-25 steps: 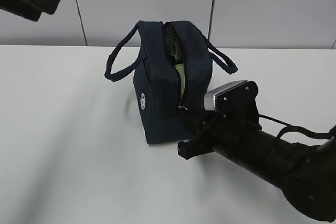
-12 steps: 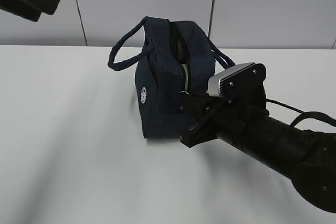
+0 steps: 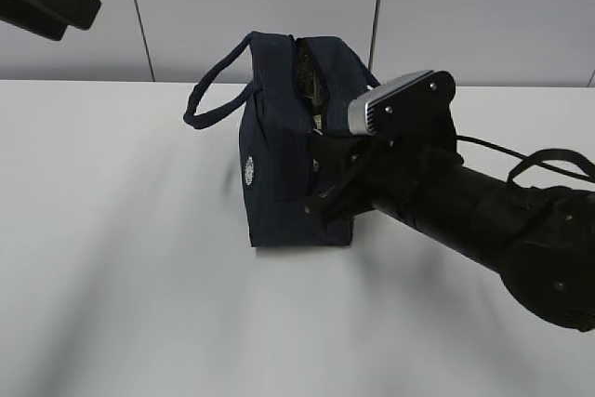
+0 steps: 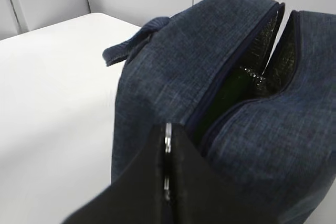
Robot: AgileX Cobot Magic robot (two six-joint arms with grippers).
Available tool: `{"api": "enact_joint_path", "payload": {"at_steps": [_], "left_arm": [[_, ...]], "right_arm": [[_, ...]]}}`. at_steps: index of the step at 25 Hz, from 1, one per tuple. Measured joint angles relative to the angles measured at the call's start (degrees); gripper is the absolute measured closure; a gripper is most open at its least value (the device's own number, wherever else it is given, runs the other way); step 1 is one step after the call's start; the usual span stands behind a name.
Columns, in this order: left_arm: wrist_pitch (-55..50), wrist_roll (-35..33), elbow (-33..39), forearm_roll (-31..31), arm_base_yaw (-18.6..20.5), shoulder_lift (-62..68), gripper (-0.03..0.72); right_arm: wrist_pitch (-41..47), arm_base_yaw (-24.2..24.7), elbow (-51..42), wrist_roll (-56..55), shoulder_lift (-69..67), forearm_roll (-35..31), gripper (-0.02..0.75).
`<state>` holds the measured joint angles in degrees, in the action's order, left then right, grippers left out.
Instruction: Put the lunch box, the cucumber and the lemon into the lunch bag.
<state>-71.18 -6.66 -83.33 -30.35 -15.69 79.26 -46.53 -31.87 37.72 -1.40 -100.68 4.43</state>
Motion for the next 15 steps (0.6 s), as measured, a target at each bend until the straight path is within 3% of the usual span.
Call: {"api": "enact_joint_path", "payload": {"at_steps": [10,15], "left_arm": [[0.00,0.00,0.23,0.31,0.00,0.00,0.449],[0.00,-0.48,6.01,0.66,-2.09,0.00,0.449]], "right_arm": [[13.52,0.00,7.94,1.72,3.75,0.00,0.738],[22.02,0.00,13.81,2.07,3.85,0.72,0.738]]}}
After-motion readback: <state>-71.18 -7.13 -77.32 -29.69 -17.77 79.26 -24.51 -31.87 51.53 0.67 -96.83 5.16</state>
